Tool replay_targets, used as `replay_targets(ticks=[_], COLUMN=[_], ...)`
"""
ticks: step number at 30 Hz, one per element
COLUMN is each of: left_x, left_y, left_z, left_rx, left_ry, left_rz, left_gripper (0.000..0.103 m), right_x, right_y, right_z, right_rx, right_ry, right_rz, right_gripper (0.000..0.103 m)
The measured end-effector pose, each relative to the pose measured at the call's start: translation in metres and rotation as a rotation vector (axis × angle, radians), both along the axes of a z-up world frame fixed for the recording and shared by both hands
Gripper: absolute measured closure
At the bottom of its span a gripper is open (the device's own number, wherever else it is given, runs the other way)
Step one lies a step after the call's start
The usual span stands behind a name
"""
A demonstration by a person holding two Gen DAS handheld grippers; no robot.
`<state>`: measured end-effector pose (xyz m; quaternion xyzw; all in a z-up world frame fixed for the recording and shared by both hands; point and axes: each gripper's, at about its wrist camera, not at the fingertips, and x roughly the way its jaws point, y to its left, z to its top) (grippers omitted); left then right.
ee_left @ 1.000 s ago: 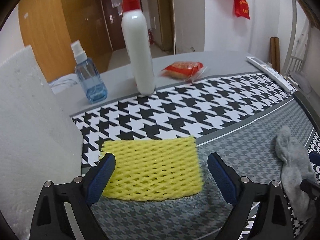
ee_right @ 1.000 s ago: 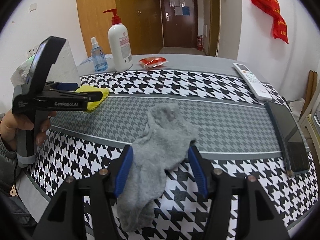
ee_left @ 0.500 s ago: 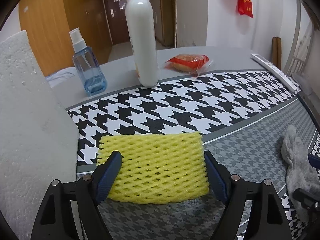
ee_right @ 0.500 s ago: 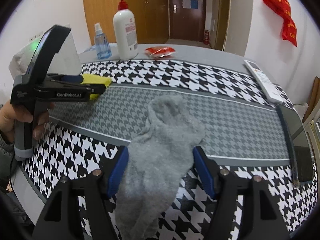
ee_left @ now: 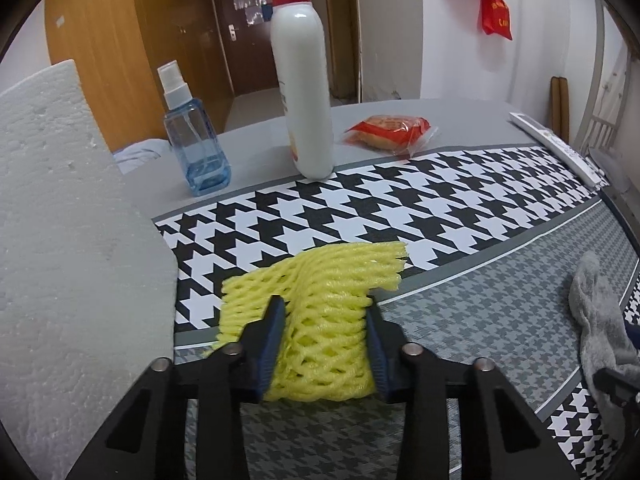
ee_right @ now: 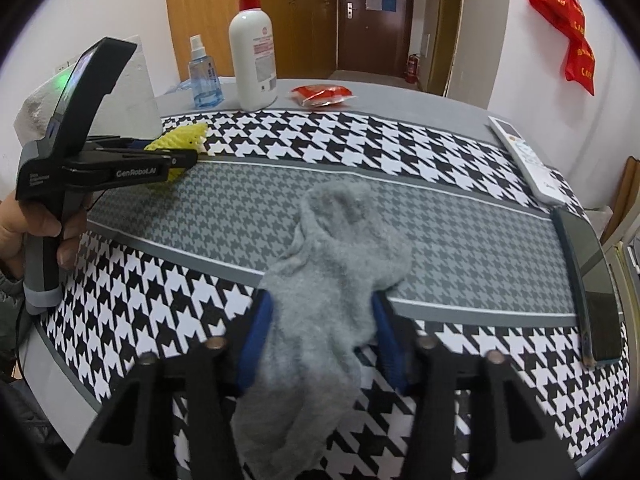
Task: Organize soft objects
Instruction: 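Lift the yellow mesh sleeve with the left tool while the right tool raises the sock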
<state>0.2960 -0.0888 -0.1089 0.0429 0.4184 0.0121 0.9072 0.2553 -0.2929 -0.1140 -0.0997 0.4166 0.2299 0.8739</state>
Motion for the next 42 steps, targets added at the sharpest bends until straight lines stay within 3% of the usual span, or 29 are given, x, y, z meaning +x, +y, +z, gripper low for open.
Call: replay_targets(ticks=[4,7,21,42], left_x=[-0.003,-0.005,-0.021,-0.085], left_y=[0.005,0.005,-0.004,-0.005], left_z=[0.002,0.004,0.016,0.086], left_rx=[-0.006,-0.01,-0.008,-0.022], left_ry=[-0.009,-0.017,-0.061,-0.228], left_rz=[0.001,-0.009,-0.059,-0.138], left_gripper=[0.078,0.082,0.083,0.083], right_x=[-0.004,-0.004,-0.012,-0.037], right_y=[0.004,0.005,-0.004,-0.015], right_z=[0.001,0.001,0.011,0.054], right_rx=[0.0,0.007,0.046,0.136], right_ry=[0.0,-0.003,-0.034,-0.158], right_rz=[0.013,0.016,-0.034,-0.074], right_gripper=[0.077,0.085,0.086,0.086])
